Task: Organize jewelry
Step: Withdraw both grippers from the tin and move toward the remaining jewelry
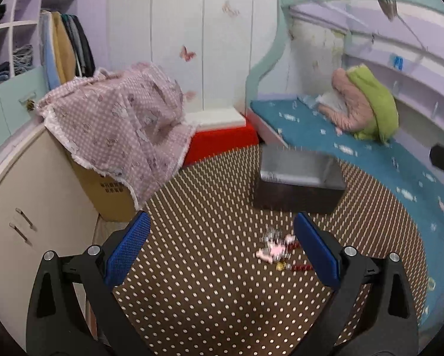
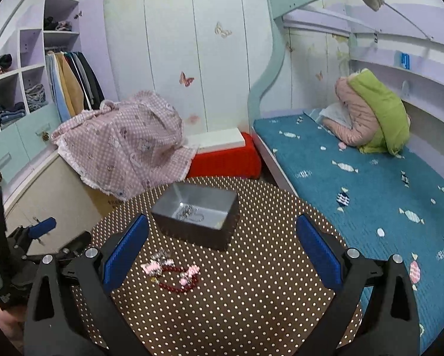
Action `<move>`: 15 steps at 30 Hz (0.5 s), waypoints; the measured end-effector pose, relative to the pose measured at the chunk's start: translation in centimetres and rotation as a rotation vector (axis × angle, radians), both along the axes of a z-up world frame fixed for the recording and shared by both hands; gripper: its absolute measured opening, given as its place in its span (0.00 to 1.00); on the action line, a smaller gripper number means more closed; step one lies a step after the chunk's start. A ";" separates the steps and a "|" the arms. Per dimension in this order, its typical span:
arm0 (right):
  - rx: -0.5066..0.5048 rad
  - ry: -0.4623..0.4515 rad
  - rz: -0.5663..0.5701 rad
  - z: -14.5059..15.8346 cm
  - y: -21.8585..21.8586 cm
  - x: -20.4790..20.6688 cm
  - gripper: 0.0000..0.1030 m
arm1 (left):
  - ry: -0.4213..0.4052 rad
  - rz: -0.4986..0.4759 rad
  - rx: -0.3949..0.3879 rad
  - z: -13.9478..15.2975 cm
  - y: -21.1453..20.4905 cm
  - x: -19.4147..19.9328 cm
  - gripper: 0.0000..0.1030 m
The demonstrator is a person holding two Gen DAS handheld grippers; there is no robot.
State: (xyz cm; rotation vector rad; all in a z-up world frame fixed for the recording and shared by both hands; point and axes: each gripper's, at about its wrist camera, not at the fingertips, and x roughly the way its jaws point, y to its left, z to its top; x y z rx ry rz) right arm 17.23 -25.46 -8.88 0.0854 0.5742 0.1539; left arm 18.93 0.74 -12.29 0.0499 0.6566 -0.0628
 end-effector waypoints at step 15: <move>-0.034 0.253 0.039 -7.6 0.7 3.4 0.93 | 0.182 -0.073 0.052 -8.3 -2.5 4.6 0.94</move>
